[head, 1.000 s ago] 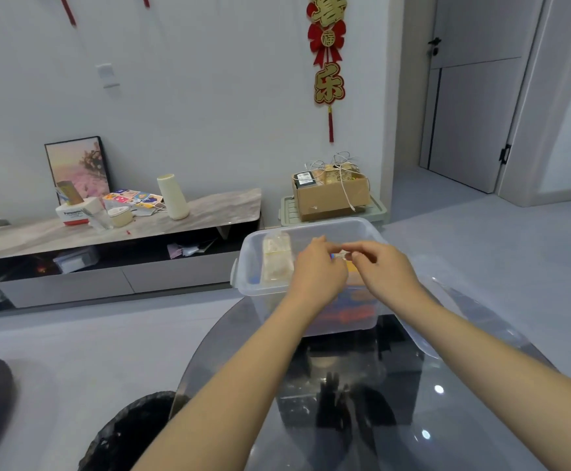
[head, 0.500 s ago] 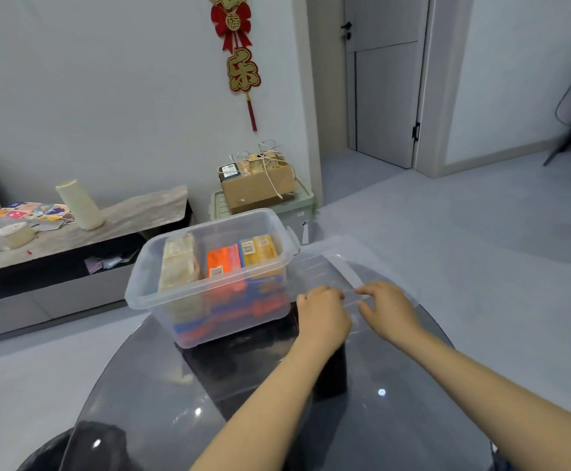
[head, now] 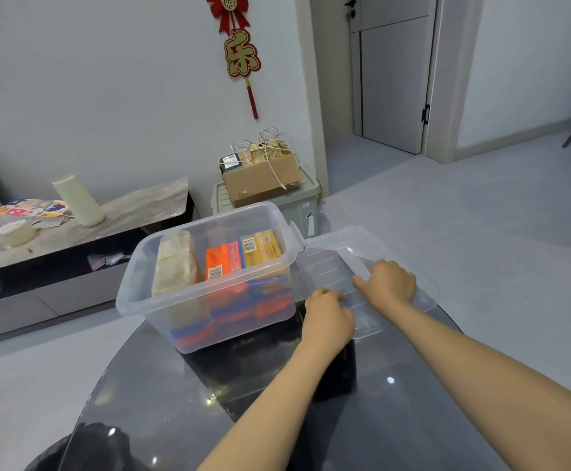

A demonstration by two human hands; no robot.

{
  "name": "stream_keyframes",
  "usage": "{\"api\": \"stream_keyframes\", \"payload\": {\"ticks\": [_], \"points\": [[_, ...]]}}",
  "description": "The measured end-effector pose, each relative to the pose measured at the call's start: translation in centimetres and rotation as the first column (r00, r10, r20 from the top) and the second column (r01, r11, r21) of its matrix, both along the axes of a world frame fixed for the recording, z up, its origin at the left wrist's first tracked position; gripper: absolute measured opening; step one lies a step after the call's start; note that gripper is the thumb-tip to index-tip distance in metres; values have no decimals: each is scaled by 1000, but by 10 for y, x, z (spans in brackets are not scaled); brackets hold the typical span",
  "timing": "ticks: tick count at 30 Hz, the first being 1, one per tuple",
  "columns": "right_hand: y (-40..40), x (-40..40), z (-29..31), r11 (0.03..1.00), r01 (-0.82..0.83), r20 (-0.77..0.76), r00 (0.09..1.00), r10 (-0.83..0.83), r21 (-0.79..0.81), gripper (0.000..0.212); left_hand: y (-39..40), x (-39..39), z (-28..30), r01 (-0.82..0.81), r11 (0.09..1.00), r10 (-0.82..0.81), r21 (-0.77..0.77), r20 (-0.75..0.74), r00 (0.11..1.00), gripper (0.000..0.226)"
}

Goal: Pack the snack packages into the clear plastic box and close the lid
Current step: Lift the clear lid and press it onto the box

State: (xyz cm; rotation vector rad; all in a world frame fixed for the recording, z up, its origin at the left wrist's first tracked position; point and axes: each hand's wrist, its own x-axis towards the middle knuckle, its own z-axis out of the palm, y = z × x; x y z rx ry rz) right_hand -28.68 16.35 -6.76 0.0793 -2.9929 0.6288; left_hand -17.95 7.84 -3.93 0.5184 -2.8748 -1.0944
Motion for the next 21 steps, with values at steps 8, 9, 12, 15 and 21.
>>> {"api": "stream_keyframes", "payload": {"ticks": [8, 9, 12, 15, 21], "points": [[39, 9, 36, 968, 102, -95, 987, -126, -229, 42, 17, -2, 29, 35, 999, -34, 2, -215, 976, 44], [44, 9, 47, 962, 104, -120, 983, -138, -252, 38, 20, -2, 38, 51, 999, -53, -18, -260, 964, 43], [54, 12, 85, 941, 100, -164, 973, -160, -324, 37, 24, -1, 69, 71, 994, -101, -89, -405, 909, 42], [47, 21, 117, 937, 38, -219, 968, -121, -348, 47, 15, 4, 102, -11, 987, -75, -158, -525, 848, 42], [-3, 48, 158, 925, -125, -265, 964, 28, -358, 49, -31, 32, 137, -136, 973, 2, -189, -578, 816, 44]]}}
